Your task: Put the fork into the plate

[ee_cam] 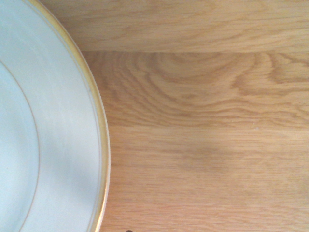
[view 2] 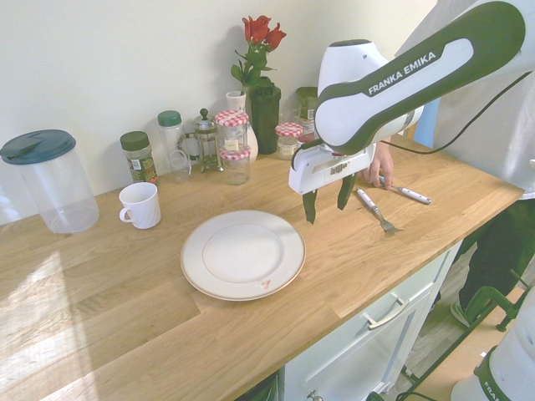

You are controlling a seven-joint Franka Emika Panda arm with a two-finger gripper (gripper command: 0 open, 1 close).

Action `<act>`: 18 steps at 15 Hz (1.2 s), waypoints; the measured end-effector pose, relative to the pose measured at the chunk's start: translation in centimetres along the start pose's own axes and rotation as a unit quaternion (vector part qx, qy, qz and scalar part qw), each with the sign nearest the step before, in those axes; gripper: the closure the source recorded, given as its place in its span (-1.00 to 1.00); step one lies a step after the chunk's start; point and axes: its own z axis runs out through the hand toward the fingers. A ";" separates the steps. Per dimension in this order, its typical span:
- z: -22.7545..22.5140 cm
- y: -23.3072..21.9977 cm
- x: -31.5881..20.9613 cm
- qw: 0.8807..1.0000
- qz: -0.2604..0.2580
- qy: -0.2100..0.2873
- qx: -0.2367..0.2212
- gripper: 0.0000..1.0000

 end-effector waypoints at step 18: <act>-0.6 8.0 8.0 0.986 0.116 0.104 -0.057 -1.00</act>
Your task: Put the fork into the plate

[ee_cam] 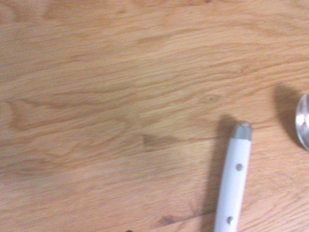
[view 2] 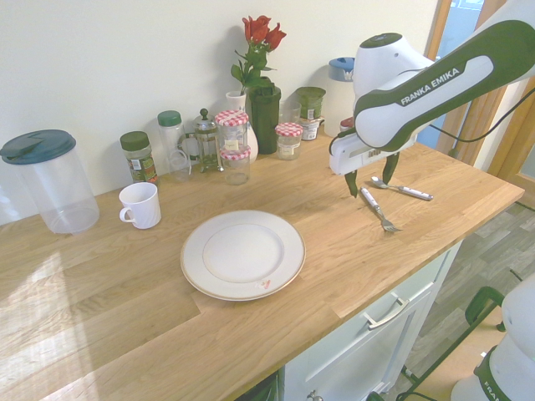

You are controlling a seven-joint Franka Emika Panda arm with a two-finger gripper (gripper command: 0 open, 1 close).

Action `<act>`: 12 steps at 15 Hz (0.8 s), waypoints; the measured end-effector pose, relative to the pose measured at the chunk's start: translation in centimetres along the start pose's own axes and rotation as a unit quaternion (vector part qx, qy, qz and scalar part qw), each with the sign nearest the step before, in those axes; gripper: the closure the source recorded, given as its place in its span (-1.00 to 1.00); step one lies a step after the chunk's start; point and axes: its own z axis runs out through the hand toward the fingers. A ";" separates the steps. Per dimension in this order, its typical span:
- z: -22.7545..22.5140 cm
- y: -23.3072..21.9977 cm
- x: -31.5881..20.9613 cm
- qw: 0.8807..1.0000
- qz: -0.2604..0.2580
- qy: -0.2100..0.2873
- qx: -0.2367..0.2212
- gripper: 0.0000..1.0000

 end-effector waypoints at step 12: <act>3.9 4.2 2.0 0.984 0.159 -0.074 0.027 -1.00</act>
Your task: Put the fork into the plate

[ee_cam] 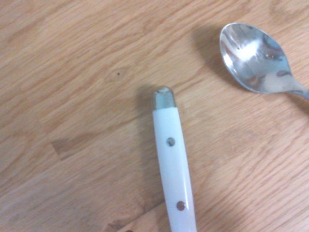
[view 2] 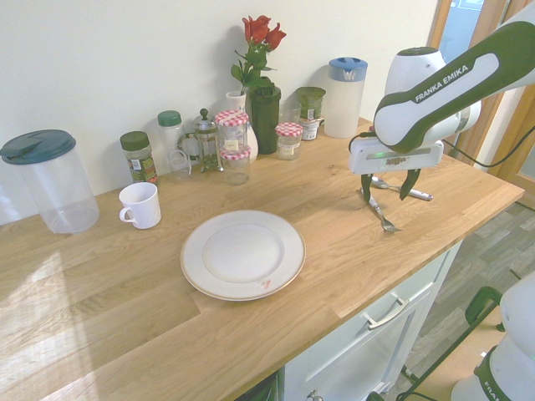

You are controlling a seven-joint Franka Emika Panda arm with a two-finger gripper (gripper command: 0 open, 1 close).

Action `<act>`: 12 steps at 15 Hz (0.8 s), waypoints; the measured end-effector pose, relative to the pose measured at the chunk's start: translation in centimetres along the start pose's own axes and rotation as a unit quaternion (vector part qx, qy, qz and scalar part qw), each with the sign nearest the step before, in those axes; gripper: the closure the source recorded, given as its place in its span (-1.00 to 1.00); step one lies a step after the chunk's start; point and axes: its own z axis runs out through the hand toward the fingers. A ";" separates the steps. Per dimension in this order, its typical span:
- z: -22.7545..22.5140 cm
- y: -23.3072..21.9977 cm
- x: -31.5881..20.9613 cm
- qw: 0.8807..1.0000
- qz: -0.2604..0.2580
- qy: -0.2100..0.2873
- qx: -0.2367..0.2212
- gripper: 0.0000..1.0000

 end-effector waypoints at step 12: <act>2.2 -0.1 0.6 1.000 0.020 -0.010 0.007 1.00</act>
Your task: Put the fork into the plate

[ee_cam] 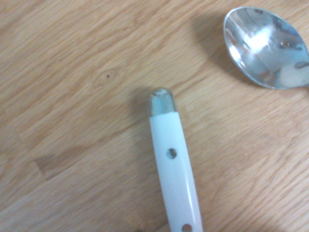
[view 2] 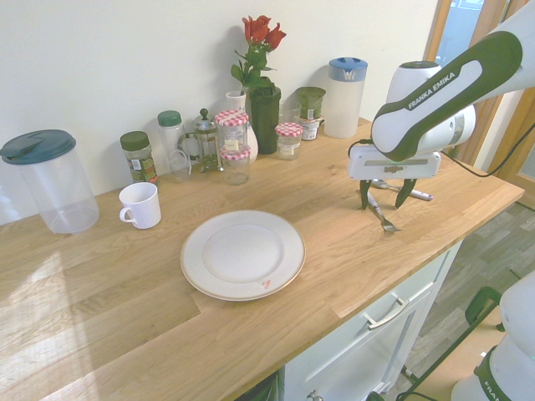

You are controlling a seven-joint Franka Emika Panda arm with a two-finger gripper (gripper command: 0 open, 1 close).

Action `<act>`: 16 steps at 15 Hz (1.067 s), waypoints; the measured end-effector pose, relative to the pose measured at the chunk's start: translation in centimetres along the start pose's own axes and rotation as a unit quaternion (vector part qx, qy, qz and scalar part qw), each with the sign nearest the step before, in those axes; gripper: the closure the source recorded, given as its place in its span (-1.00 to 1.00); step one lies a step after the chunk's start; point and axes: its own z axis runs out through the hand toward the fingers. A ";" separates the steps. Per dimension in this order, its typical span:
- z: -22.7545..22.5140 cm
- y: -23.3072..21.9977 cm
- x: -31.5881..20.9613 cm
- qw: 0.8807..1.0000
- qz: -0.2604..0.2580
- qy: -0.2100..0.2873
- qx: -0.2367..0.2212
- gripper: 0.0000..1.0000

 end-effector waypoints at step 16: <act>-0.1 -0.7 -1.3 1.000 -0.011 -0.007 0.003 1.00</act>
